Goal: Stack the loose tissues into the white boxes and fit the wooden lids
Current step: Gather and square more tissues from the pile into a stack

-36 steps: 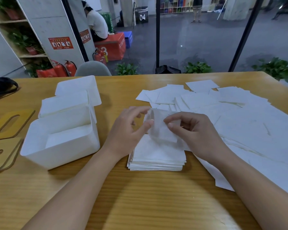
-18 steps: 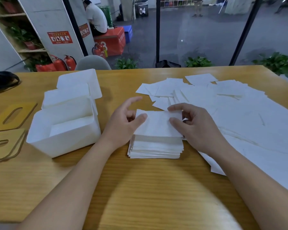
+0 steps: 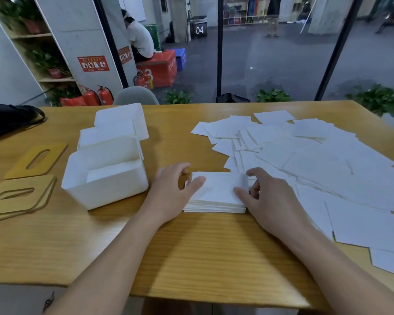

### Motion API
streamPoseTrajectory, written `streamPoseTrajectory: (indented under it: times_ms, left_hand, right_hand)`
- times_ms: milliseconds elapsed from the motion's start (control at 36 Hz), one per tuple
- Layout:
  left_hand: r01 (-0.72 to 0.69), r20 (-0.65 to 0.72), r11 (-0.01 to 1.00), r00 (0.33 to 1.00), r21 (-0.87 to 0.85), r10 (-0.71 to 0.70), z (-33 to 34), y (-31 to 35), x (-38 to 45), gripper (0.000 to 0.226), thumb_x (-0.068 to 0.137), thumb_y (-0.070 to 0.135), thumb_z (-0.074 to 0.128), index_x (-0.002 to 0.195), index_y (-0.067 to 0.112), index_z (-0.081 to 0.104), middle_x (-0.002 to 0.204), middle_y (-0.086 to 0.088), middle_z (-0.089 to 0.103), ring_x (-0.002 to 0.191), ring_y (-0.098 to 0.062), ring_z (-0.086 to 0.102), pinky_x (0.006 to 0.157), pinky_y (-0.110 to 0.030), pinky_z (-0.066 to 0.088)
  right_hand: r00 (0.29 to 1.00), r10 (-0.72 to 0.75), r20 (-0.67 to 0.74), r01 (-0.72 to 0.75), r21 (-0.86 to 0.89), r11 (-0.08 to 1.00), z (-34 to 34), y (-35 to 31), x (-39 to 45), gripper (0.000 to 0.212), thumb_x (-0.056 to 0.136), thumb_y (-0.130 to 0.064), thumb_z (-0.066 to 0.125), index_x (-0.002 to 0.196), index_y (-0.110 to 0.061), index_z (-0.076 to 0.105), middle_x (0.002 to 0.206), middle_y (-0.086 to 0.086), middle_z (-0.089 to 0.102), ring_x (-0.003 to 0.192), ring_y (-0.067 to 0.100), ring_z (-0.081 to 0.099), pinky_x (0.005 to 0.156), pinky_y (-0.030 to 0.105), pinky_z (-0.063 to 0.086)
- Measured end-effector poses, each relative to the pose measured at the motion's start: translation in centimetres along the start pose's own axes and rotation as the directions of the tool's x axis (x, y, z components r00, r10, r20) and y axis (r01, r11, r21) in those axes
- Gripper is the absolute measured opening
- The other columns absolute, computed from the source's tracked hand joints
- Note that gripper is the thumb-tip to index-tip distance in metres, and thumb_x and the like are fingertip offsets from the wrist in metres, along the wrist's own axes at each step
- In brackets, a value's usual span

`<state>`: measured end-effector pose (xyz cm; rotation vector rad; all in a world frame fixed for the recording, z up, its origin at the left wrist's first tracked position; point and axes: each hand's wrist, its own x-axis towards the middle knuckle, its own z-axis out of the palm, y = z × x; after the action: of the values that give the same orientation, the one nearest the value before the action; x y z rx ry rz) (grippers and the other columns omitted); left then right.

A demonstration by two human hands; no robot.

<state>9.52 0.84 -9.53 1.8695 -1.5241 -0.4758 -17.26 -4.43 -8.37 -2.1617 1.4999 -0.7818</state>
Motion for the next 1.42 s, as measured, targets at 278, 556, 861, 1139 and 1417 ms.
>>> streamPoseTrajectory:
  times_ms: [278,556,861,1139,1417]
  left_hand:
    - [-0.017,0.103,1.000,0.995,0.009,0.016,0.1,0.9,-1.6,0.081,0.092,0.078,0.065,0.161,0.053,0.031,0.101,0.019,0.056,0.128,-0.008,0.045,0.113,-0.047,0.046]
    - [-0.094,0.079,0.915,0.995,0.392,0.068,-0.3,0.8,-3.4,0.101,0.084,0.100,0.039,0.163,0.037,0.036,0.136,0.014,0.055,0.137,-0.019,0.041,0.117,-0.044,0.036]
    - [-0.085,0.038,0.958,0.996,0.275,0.078,0.0,0.3,-4.2,0.096,0.079,0.100,0.049,0.155,0.042,0.041,0.140,0.020,0.049,0.134,-0.012,0.037,0.114,-0.039,0.033]
    - [0.098,-0.015,0.873,0.993,-0.477,-0.120,-0.5,1.8,-5.2,0.109,0.066,0.078,0.093,0.155,0.065,0.031,0.121,0.015,0.075,0.112,-0.005,0.072,0.099,-0.032,0.059]
    - [-0.005,-0.052,0.719,0.998,-0.695,-0.044,0.5,4.3,-6.4,0.067,0.094,0.022,0.088,0.146,0.050,0.056,0.114,-0.006,0.081,0.112,-0.024,0.075,0.102,-0.037,0.057]
  right_hand:
    - [0.988,0.046,0.146,-0.042,-0.030,0.999,-0.2,-1.9,-0.3,0.087,0.090,-0.059,0.077,0.160,-0.026,0.039,0.105,-0.010,0.070,0.105,0.020,0.068,0.093,0.045,0.058]
    - [0.927,0.111,0.359,-0.159,0.106,0.982,-1.2,-1.9,0.5,0.026,0.079,-0.040,0.091,0.093,-0.032,0.070,0.067,-0.024,0.066,0.058,-0.006,0.062,0.047,0.011,0.039]
    - [0.844,0.092,0.529,-0.218,0.182,0.959,-2.0,-2.9,0.0,0.024,0.079,-0.025,0.088,0.099,-0.021,0.076,0.079,-0.002,0.068,0.070,0.016,0.063,0.065,0.030,0.046]
    - [0.964,0.020,0.264,-0.161,0.525,0.836,-1.2,-1.8,-3.6,0.028,0.084,-0.021,0.081,0.106,-0.036,0.073,0.094,-0.012,0.079,0.082,0.005,0.074,0.064,0.015,0.051]
    - [0.994,0.055,0.094,-0.102,0.623,0.775,-1.2,-1.9,-4.9,0.064,0.093,-0.022,0.080,0.138,-0.056,0.052,0.117,-0.003,0.071,0.100,0.012,0.069,0.086,0.031,0.058]
